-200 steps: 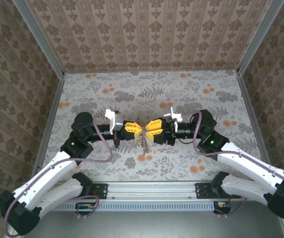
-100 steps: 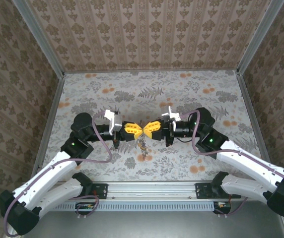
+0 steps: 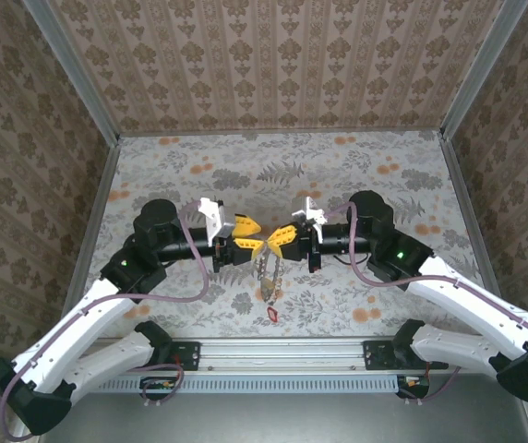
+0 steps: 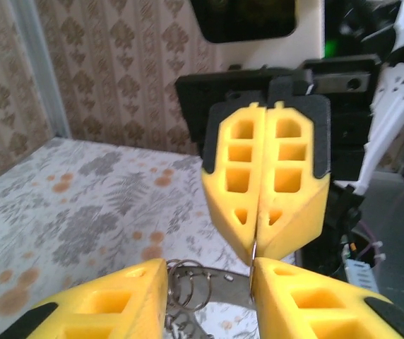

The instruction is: Put the keys on the keyring

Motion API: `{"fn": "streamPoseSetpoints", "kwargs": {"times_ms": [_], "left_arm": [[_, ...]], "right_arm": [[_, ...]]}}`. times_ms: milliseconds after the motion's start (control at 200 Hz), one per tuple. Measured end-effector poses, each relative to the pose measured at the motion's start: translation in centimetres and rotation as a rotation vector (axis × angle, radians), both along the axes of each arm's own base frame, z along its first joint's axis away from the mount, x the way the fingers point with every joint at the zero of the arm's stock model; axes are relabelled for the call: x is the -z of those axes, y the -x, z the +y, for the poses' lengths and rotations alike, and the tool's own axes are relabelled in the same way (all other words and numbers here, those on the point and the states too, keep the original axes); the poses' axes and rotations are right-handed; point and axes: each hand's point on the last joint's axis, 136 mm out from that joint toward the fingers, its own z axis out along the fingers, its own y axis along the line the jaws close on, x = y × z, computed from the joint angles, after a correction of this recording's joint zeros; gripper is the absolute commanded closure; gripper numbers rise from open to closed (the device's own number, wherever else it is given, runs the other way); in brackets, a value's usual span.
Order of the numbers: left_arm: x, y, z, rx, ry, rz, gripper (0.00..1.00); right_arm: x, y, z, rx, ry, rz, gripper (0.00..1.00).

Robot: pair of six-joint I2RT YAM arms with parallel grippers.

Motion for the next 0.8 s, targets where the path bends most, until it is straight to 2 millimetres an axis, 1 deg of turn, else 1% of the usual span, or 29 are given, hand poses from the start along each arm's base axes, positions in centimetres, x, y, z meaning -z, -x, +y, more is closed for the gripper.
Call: {"fn": "streamPoseSetpoints", "kwargs": {"times_ms": [130, 295, 410, 540, 690, 800], "left_arm": [[0.6, -0.7, 0.4, -0.053, -0.071, 0.005, 0.64], [2.2, -1.1, 0.4, -0.059, -0.14, 0.034, 0.65], [2.6, -0.5, 0.3, -0.026, -0.151, 0.047, 0.64], [2.5, 0.4, 0.2, 0.017, -0.147, 0.049, 0.64], [2.1, 1.1, 0.3, 0.039, -0.131, 0.039, 0.64], [2.2, 1.6, 0.3, 0.056, -0.128, 0.039, 0.64]], "right_arm": [[0.4, -0.4, -0.2, 0.034, 0.075, -0.013, 1.0], [1.8, -0.5, 0.2, 0.046, 0.17, -0.014, 1.0], [2.8, -0.7, 0.4, 0.054, 0.223, -0.014, 1.0], [3.5, -0.9, 0.3, 0.071, 0.256, -0.021, 1.0], [3.8, -1.1, 0.1, 0.085, 0.276, -0.027, 1.0], [3.7, -1.1, 0.0, 0.079, 0.283, -0.039, 1.0]]}}
